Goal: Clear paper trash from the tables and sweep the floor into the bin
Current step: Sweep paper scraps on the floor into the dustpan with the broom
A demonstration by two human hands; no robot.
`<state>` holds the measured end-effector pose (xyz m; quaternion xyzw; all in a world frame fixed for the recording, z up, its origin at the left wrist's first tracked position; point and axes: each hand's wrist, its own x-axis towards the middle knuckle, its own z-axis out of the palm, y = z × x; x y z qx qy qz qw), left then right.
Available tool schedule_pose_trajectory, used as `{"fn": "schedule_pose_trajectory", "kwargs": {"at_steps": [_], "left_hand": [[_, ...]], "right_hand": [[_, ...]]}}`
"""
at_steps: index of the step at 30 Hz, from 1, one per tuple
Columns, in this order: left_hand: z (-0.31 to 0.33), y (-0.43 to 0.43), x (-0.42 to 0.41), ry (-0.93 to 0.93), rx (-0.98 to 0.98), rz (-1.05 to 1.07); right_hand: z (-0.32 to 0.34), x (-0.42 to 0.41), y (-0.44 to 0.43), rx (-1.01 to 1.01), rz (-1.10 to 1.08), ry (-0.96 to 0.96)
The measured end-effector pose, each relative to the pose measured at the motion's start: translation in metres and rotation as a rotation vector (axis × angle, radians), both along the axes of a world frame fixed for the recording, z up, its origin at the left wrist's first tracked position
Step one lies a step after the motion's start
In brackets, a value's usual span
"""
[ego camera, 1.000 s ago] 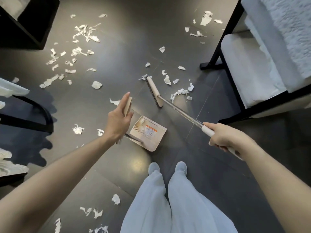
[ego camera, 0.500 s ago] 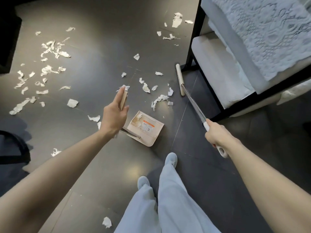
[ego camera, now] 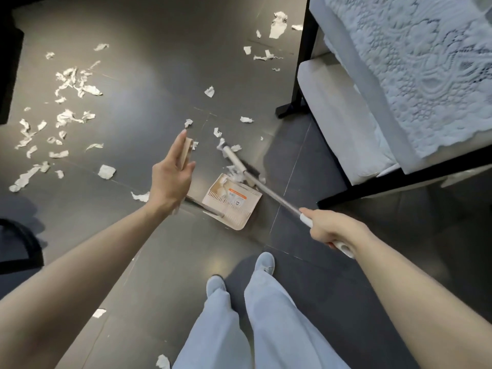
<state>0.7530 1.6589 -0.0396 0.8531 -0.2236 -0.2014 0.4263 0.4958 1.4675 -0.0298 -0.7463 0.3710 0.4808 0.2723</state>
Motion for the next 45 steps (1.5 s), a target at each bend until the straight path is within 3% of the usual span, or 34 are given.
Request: {"fn": "schedule_pose_trajectory", "kwargs": {"at_steps": [3,6,14,21,26,31,36,40,45], "left_hand": [[-0.001,-0.004,-0.002,0.017,-0.013,-0.029],[0.002,0.002,-0.002,0.003,0.01,-0.052],[0.012,0.037,-0.014,-0.066,0.057,-0.191],[0.01,0.056,-0.028,-0.054,0.064,-0.285],[0.009,0.048,-0.029,-0.047,0.032,-0.271],[0.01,0.043,-0.027,-0.018,-0.01,-0.297],[0.008,0.061,-0.024,-0.048,0.013,-0.31],[0.009,0.082,-0.025,-0.07,0.047,-0.312],[0.013,0.119,-0.025,-0.068,0.02,-0.276]], "right_hand": [[0.018,-0.02,0.001,0.095,-0.022,0.034],[0.039,-0.042,0.005,0.143,-0.224,-0.003],[0.059,-0.079,0.06,0.037,-0.468,-0.113],[0.031,-0.068,0.107,-0.2,-0.267,-0.023],[0.008,-0.059,0.135,-0.065,-0.282,-0.007],[0.028,-0.077,0.144,0.163,-0.46,-0.026],[0.061,-0.088,0.141,0.088,-0.455,-0.063],[0.072,-0.091,0.147,-0.08,-0.324,-0.039],[0.067,-0.089,0.14,-0.121,-0.434,-0.085]]}}
